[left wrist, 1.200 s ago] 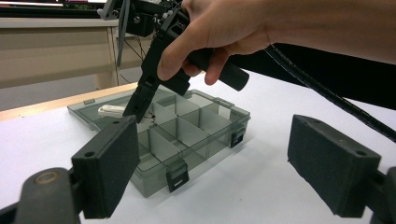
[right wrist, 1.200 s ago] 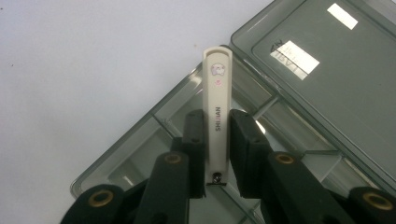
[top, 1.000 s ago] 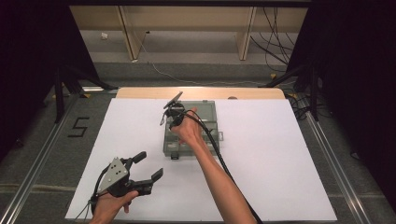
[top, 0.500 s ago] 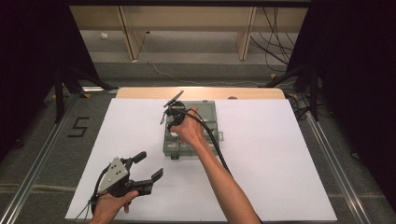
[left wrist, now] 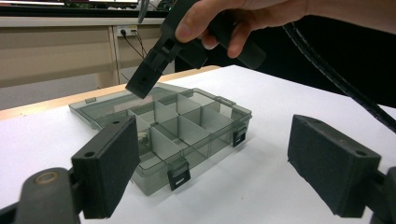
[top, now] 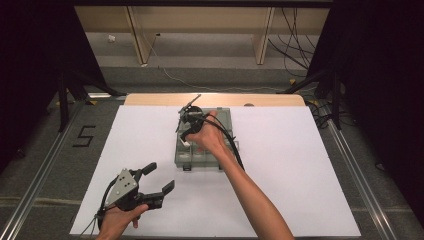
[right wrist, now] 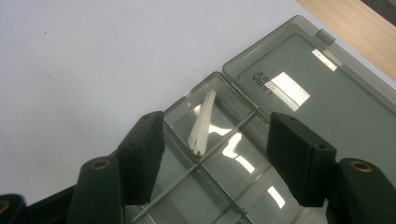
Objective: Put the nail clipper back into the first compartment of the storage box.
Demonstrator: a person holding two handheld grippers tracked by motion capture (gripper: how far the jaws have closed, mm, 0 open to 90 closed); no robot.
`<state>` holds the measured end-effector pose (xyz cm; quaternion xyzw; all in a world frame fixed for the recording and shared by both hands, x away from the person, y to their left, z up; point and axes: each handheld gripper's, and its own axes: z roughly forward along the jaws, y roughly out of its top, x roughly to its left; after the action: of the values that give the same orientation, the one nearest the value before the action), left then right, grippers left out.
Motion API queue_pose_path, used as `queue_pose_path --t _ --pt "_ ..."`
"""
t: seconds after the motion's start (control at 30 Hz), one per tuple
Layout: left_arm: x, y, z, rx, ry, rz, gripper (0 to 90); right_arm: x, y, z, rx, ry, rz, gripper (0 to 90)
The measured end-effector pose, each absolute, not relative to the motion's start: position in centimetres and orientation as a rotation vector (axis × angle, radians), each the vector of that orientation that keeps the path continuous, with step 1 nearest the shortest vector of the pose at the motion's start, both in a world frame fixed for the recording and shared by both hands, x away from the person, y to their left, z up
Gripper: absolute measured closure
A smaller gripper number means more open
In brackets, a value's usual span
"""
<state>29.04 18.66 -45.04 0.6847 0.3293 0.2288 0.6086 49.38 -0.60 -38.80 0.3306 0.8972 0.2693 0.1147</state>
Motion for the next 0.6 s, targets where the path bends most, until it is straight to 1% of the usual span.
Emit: queue_pose_path --t 0.3,0.33,0.6 --pt "29.1 18.7 -45.1 1.582 0.763 0.527 16.3 48.6 -1.7 -37.8 0.921 2.613 0.841 35.3" --pt "29.1 18.7 -45.1 1.585 0.763 0.529 16.3 48.3 -2.0 -37.6 0.902 2.61 0.846 33.8" --pt "29.1 18.6 -45.2 1.589 0.77 0.527 16.3 46.9 -3.3 -36.8 0.852 2.574 0.922 33.2"
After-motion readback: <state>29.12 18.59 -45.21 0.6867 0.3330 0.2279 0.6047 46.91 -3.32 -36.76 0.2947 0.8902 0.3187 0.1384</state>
